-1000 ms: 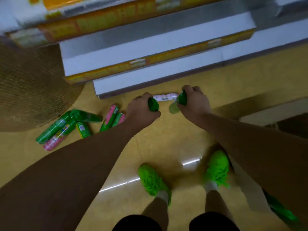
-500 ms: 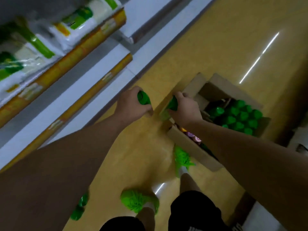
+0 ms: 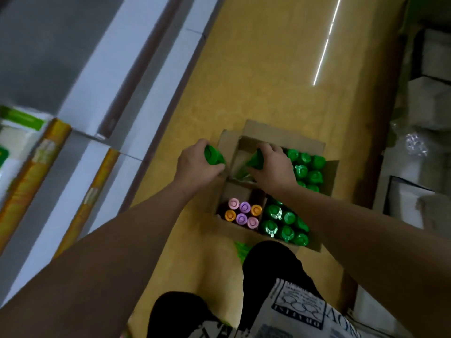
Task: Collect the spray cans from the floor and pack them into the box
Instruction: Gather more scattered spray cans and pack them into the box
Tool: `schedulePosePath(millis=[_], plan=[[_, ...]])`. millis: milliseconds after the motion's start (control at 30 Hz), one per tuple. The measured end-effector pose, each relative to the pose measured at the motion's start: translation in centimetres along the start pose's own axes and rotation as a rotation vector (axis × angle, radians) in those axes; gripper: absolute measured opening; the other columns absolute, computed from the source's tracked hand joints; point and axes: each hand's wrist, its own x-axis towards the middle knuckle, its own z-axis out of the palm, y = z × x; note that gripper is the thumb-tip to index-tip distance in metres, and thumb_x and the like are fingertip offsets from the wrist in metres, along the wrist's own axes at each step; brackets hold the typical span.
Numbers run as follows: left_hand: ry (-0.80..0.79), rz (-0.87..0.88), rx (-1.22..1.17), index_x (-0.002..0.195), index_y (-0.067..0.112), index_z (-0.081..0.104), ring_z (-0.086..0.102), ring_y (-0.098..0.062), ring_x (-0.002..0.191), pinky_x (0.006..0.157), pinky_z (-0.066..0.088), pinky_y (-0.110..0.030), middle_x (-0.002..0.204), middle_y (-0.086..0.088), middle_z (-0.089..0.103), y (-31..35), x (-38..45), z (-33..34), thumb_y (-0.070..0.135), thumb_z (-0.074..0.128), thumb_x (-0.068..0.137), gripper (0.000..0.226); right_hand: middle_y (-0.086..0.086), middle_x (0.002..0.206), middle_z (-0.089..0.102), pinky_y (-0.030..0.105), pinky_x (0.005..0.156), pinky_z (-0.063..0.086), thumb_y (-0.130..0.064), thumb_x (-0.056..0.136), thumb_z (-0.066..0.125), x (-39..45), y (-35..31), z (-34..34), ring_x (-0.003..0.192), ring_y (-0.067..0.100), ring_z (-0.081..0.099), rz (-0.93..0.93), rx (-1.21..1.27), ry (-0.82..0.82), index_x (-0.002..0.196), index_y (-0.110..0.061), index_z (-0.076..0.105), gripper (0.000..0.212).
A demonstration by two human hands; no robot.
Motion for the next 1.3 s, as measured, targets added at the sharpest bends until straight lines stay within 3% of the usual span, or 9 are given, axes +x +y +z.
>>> schedulePosePath(millis=[167, 333, 467, 567, 700, 867, 1000, 1167, 1300], plan=[[-0.048, 0.017, 0.034, 0.115, 0.017, 0.059, 0.060, -0.024, 0.093, 0.079, 0.053, -0.039, 0.102, -0.004, 0.064, 2.9, 5.2, 3.1, 0.036, 0.083, 0.068, 0.056, 0.015, 0.130, 0.050, 0.041, 0.093, 0.051, -0.035, 0.082, 0.075, 3.8, 3.8, -1.4, 0.111, 0.037, 0.056, 0.094, 0.070, 0.013, 0.142, -0.022, 0.046, 0.068], [-0.138, 0.050, 0.090, 0.115, 0.019, 0.058, 0.059, -0.023, 0.096, 0.081, 0.050, -0.035, 0.105, -0.003, 0.064, 3.6, 10.3, 6.8, 0.035, 0.082, 0.068, 0.055, 0.014, 0.135, 0.045, 0.040, 0.095, 0.048, -0.035, 0.082, 0.075, 7.5, 7.2, 0.1, 0.113, 0.037, 0.056, 0.165, 0.088, -0.040, 0.141, -0.019, 0.048, 0.067], [-0.251, 0.114, 0.155, 0.116, 0.022, 0.056, 0.057, -0.019, 0.096, 0.079, 0.050, -0.034, 0.107, 0.000, 0.060, 2.6, 14.3, 11.0, 0.036, 0.080, 0.073, 0.051, 0.014, 0.128, 0.046, 0.041, 0.089, 0.049, -0.030, 0.080, 0.074, 10.4, 9.3, 2.8, 0.104, 0.040, 0.058, 0.198, 0.074, -0.091, 0.135, -0.017, 0.051, 0.061], [-0.357, 0.152, 0.180, 0.120, 0.021, 0.055, 0.054, -0.015, 0.097, 0.074, 0.040, -0.026, 0.106, 0.005, 0.055, 1.0, 17.1, 14.2, 0.031, 0.081, 0.076, 0.052, 0.014, 0.124, 0.046, 0.042, 0.085, 0.052, -0.030, 0.080, 0.074, 12.6, 10.6, 5.9, 0.100, 0.039, 0.059, 0.230, 0.080, -0.108, 0.133, -0.016, 0.051, 0.059], [-0.503, 0.209, 0.244, 0.127, 0.021, 0.053, 0.053, -0.015, 0.110, 0.081, 0.037, -0.022, 0.119, 0.002, 0.054, -1.6, 20.5, 18.3, 0.026, 0.081, 0.078, 0.056, 0.014, 0.129, 0.045, 0.042, 0.086, 0.051, -0.026, 0.082, 0.071, 15.4, 12.3, 10.5, 0.103, 0.039, 0.059, 0.272, 0.045, -0.172, 0.136, -0.016, 0.049, 0.059], [-0.598, 0.301, 0.323, 0.121, 0.020, 0.055, 0.057, -0.024, 0.108, 0.085, 0.047, -0.032, 0.117, -0.003, 0.059, -5.6, 23.4, 22.9, 0.025, 0.082, 0.071, 0.057, 0.013, 0.117, 0.054, 0.046, 0.080, 0.053, -0.025, 0.080, 0.070, 18.5, 13.8, 15.4, 0.097, 0.040, 0.062, 0.302, -0.031, -0.244, 0.126, -0.017, 0.053, 0.049], [-0.688, 0.324, 0.377, 0.126, 0.019, 0.053, 0.058, -0.026, 0.111, 0.094, 0.050, -0.039, 0.123, -0.006, 0.058, -8.3, 24.4, 26.1, 0.023, 0.081, 0.073, 0.060, 0.013, 0.108, 0.058, 0.040, 0.076, 0.049, -0.025, 0.079, 0.071, 20.2, 14.8, 18.8, 0.095, 0.038, 0.063, 0.280, -0.073, -0.297, 0.116, -0.017, 0.059, 0.039], [-0.752, 0.325, 0.413, 0.131, 0.019, 0.050, 0.057, -0.025, 0.113, 0.095, 0.051, -0.038, 0.125, -0.004, 0.058, -11.1, 25.1, 29.4, 0.023, 0.082, 0.075, 0.064, 0.010, 0.109, 0.060, 0.048, 0.110, 0.031, -0.018, 0.082, 0.062, 21.0, 16.0, 23.0, 0.108, 0.031, 0.058, 0.204, -0.207, -0.379, 0.127, -0.022, 0.055, 0.046], [-0.789, 0.340, 0.422, 0.134, 0.018, 0.049, 0.055, -0.024, 0.118, 0.095, 0.047, -0.033, 0.129, -0.004, 0.057, -12.8, 25.4, 30.9, 0.019, 0.082, 0.075, 0.067, 0.012, 0.116, 0.059, 0.049, 0.115, 0.024, -0.016, 0.082, 0.063, 21.4, 16.9, 25.0, 0.111, 0.032, 0.057, 0.177, -0.260, -0.426, 0.136, -0.020, 0.048, 0.056]])
